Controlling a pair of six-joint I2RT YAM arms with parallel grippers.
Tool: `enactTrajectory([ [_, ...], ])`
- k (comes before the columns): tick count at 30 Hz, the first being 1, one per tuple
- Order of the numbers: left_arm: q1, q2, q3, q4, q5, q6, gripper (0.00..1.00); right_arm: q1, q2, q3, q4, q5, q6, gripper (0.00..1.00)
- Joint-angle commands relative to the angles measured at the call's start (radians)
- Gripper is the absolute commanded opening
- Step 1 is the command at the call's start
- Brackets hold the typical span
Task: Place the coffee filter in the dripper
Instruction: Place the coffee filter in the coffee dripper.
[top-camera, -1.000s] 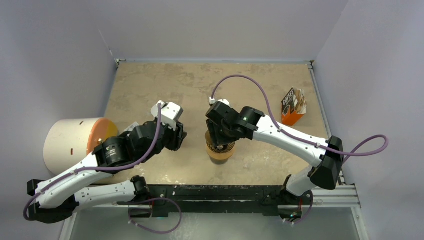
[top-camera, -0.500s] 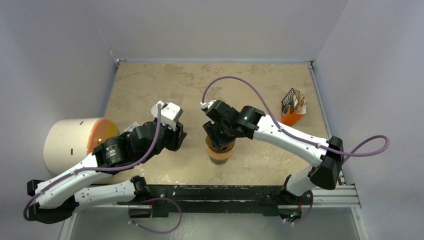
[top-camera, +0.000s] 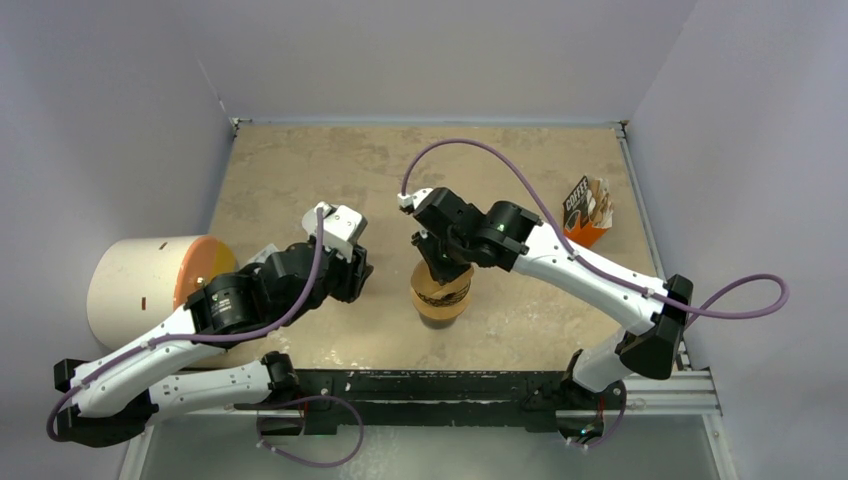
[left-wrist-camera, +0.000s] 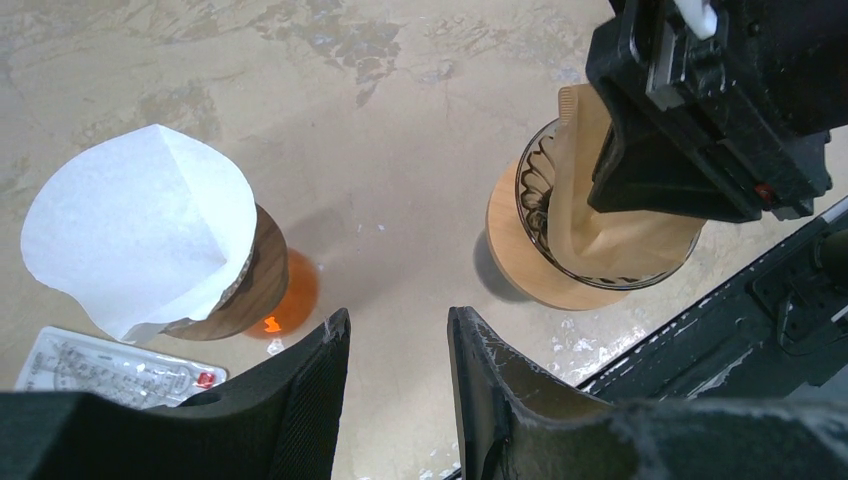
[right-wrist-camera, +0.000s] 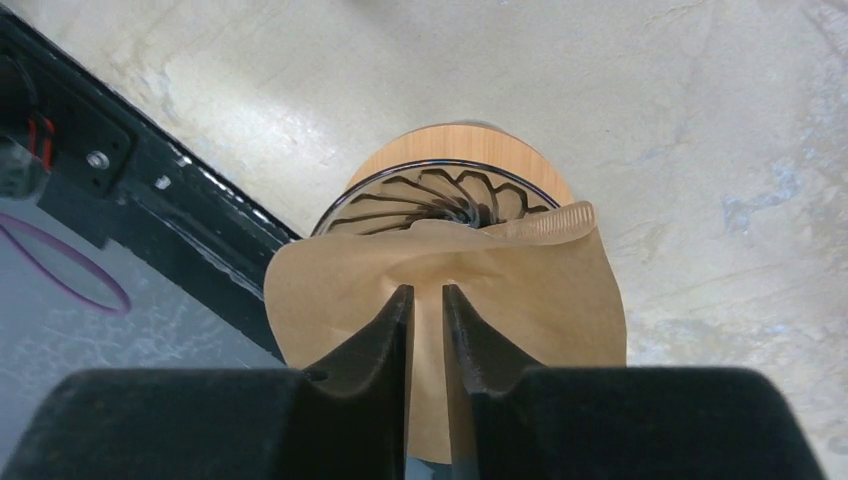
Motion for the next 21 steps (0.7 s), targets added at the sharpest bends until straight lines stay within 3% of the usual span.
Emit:
enactTrajectory([
  [1, -0.005, 0.006, 0.056, -0.022, -0.001, 0.030, 0.40, 0.005, -0.008, 0.053, -0.047, 0.046, 0.099, 0.12],
  [3, -0.005, 0.008, 0.063, -0.030, -0.006, 0.037, 0.40, 0.005, -0.001, 0.059, -0.059, 0.064, 0.151, 0.00],
  [10, -0.005, -0.005, 0.036, -0.015, -0.019, 0.052, 0.40, 0.004, 0.020, 0.024, -0.083, 0.146, 0.389, 0.00],
  [21, -0.003, -0.085, -0.043, 0.007, 0.010, 0.037, 0.40, 0.005, 0.091, 0.037, -0.119, 0.171, 0.550, 0.00],
])
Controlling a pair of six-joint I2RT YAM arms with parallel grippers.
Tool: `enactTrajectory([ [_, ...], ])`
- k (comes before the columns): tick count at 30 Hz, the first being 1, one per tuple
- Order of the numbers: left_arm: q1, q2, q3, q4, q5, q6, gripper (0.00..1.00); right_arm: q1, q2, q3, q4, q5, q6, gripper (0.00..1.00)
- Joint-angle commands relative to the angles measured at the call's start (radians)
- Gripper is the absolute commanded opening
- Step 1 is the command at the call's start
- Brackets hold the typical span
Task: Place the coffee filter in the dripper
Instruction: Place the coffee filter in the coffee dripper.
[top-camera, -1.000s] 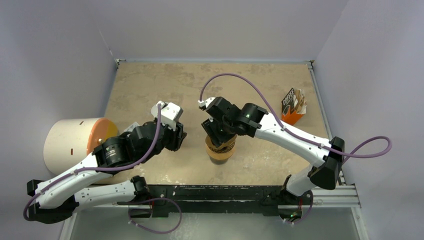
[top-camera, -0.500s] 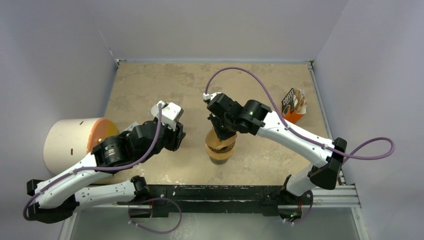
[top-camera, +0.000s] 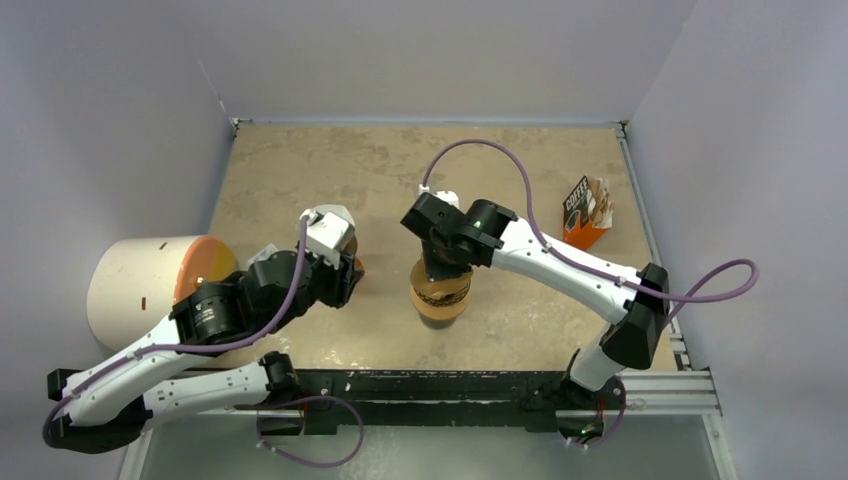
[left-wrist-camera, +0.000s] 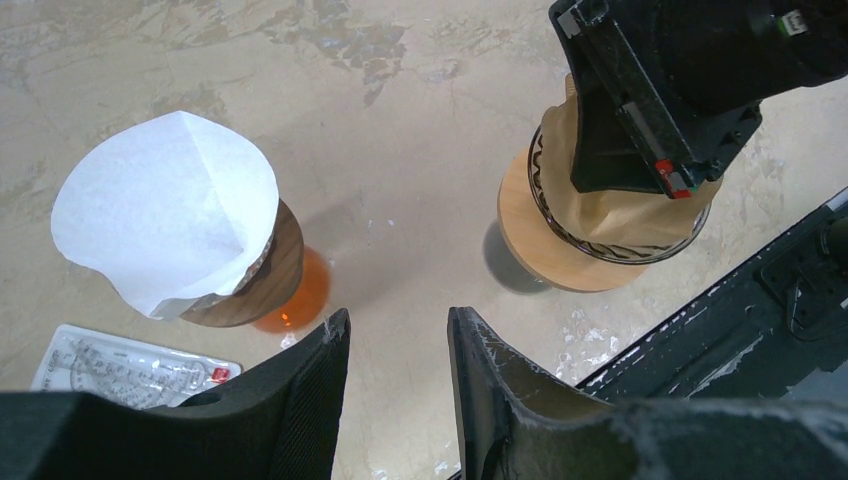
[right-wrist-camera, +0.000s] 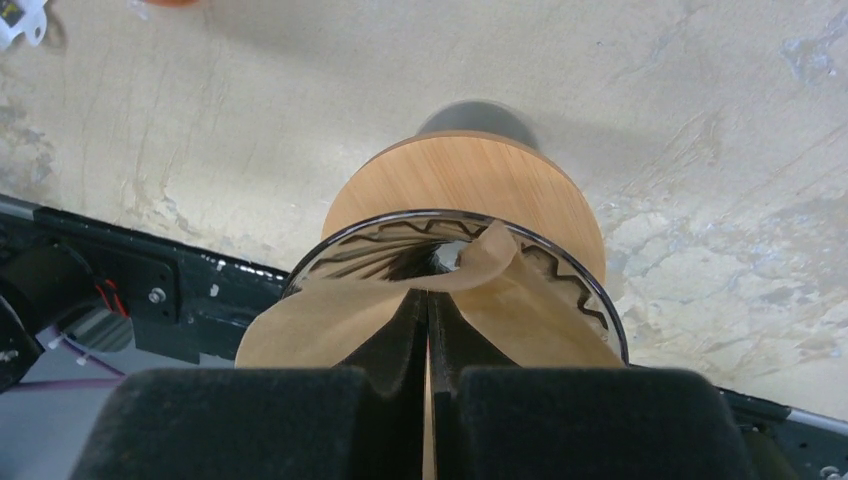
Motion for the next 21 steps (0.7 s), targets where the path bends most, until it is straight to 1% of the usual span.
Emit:
enactTrajectory([
  [1, -0.003, -0.025, -0.019, 0.024, 0.010, 0.002, 0.40, 0.005, 0.009, 0.014, -0.053, 0.033, 0.107, 0.00],
  [5, -0.003, -0.040, -0.026, 0.025, 0.023, 0.003, 0.40, 0.005, 0.035, 0.024, -0.100, 0.029, 0.151, 0.00],
  [7, -0.002, -0.046, -0.029, 0.026, 0.026, 0.007, 0.40, 0.004, 0.041, 0.029, -0.106, 0.057, 0.171, 0.00],
  [12, 0.000, -0.048, -0.031, 0.024, 0.027, 0.009, 0.40, 0.005, 0.032, 0.035, -0.109, 0.057, 0.169, 0.00],
  [21, 0.012, -0.049, -0.032, 0.027, 0.041, 0.011, 0.40, 0.005, 0.030, -0.011, -0.096, 0.042, 0.168, 0.00],
])
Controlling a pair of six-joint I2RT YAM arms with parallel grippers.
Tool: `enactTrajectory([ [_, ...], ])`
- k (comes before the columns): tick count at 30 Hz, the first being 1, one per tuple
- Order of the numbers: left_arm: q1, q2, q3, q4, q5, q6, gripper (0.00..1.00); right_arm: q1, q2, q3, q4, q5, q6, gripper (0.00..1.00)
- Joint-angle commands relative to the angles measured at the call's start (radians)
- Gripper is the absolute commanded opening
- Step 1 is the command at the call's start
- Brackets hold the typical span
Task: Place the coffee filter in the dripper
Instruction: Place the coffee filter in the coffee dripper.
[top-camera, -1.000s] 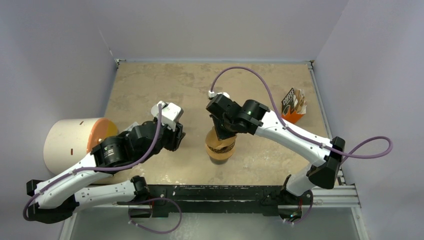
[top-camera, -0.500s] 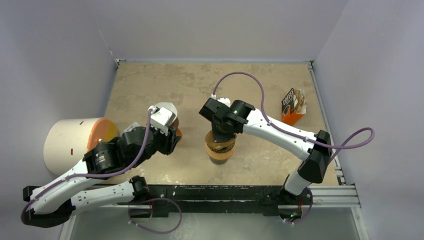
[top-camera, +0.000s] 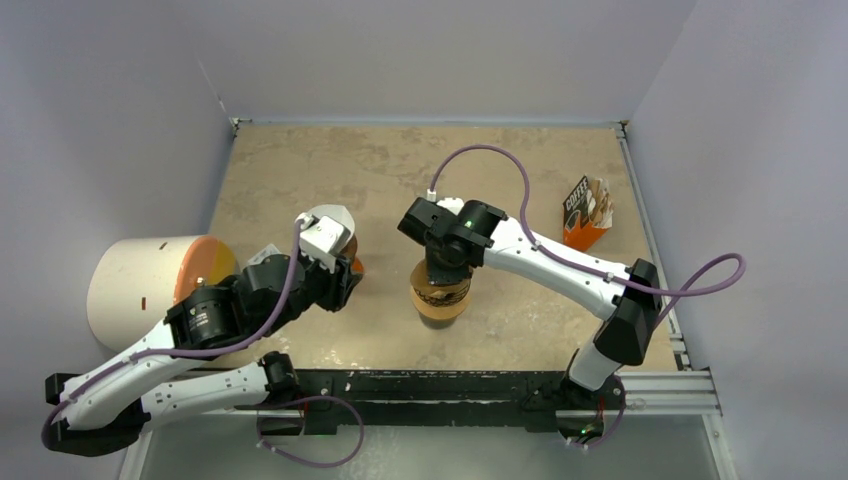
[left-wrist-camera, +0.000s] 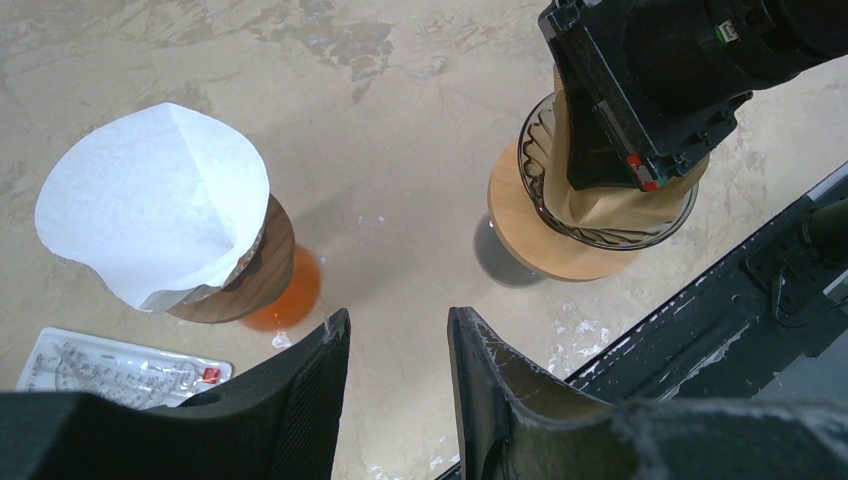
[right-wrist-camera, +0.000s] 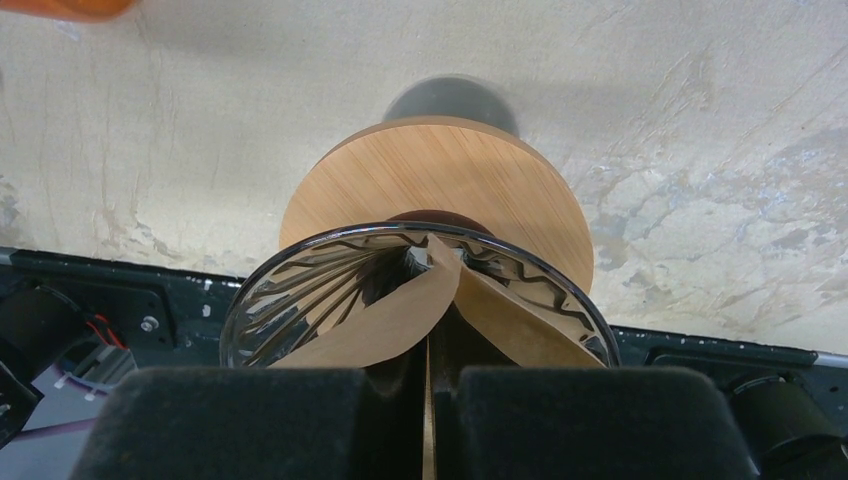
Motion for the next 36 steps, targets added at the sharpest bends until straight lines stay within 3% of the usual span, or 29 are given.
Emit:
enactTrajectory([
  [1, 0.012, -0.002, -0.005, 0.028, 0.013, 0.011, 0.40, 0.005, -0.017, -0.012, -0.025, 0.020, 0.023, 0.00],
  [5, 0.015, -0.002, -0.006, 0.028, 0.015, 0.011, 0.40, 0.004, -0.014, -0.013, -0.031, 0.028, 0.023, 0.00],
  [7, 0.015, -0.001, -0.006, 0.028, 0.016, 0.011, 0.40, 0.005, -0.017, -0.020, -0.021, 0.022, 0.020, 0.09],
  [36, 0.026, 0.023, -0.009, 0.030, 0.027, 0.010, 0.40, 0.005, -0.071, -0.085, 0.055, -0.035, -0.099, 0.59],
])
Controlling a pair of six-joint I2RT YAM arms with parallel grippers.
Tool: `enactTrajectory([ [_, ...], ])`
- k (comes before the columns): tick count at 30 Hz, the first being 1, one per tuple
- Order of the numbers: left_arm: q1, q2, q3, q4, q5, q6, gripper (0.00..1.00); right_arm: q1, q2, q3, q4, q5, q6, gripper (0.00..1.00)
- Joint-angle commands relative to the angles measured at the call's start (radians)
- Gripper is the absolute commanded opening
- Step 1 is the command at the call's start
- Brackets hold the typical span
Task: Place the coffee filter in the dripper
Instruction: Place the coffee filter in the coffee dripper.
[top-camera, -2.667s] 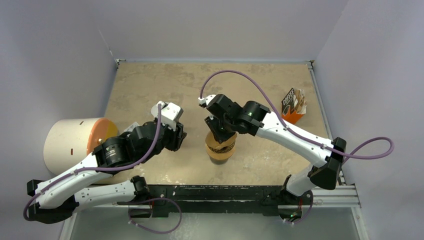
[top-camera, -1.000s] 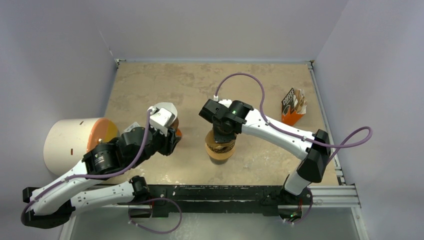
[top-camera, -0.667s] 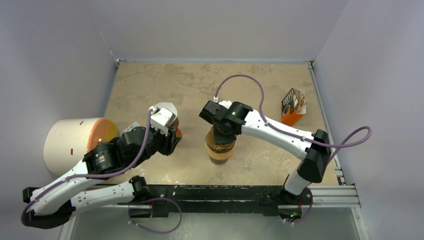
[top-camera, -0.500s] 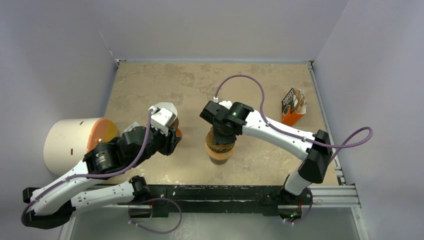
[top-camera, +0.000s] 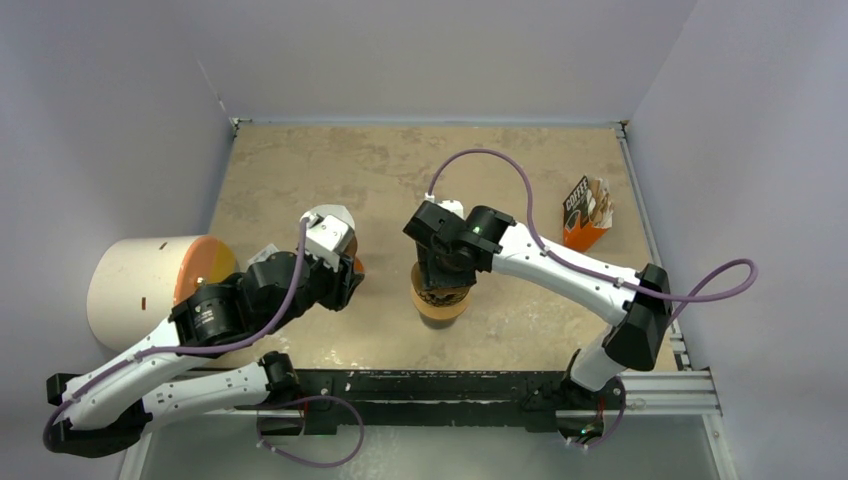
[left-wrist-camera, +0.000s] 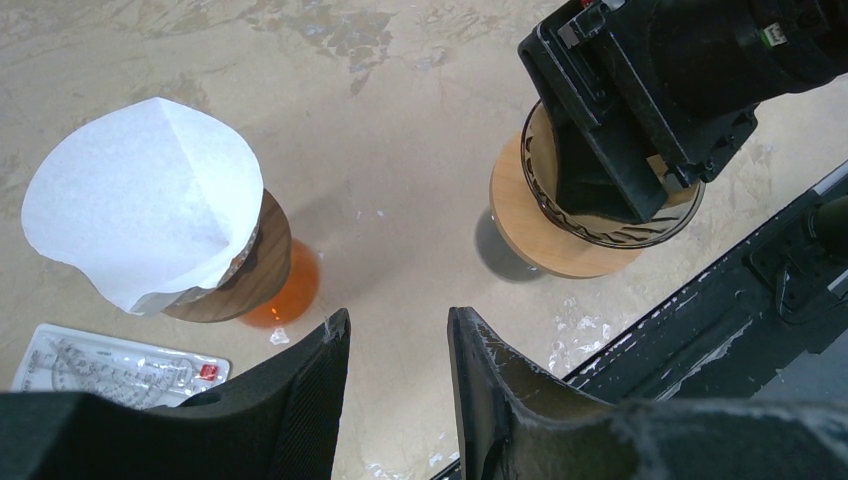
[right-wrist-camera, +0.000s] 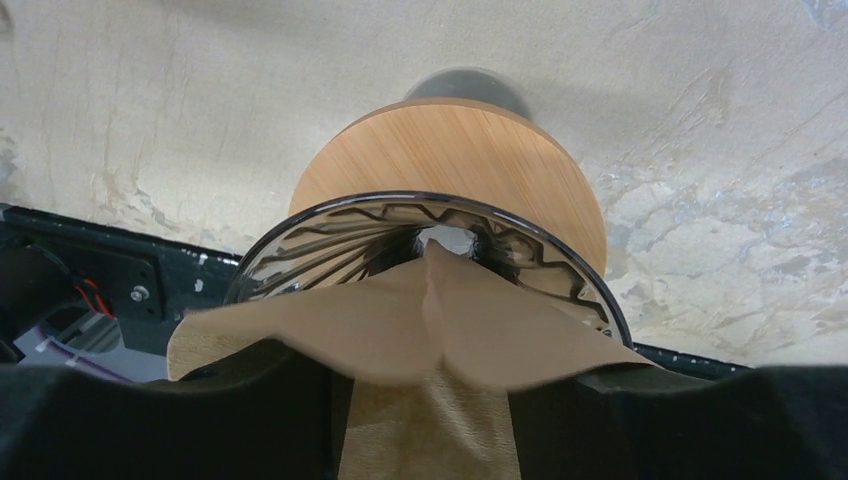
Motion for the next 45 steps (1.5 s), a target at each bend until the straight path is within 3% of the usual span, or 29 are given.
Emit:
enactTrajectory([
  [1, 0.008, 0.005, -0.008, 0.029, 0.005, 0.010, 0.40, 0.005, -0.023, -0.020, -0.004, -0.004, -0.031, 0.61],
  [18, 0.020, 0.027, -0.008, 0.031, 0.012, 0.009, 0.40, 0.005, -0.026, 0.012, 0.010, -0.009, -0.074, 0.67],
  [39, 0.031, 0.039, -0.010, 0.037, 0.029, 0.012, 0.39, 0.005, -0.014, 0.104, -0.021, 0.040, -0.099, 0.37],
  [45, 0.032, 0.040, -0.010, 0.036, 0.032, 0.014, 0.39, 0.005, 0.001, 0.117, -0.018, 0.054, -0.102, 0.18],
])
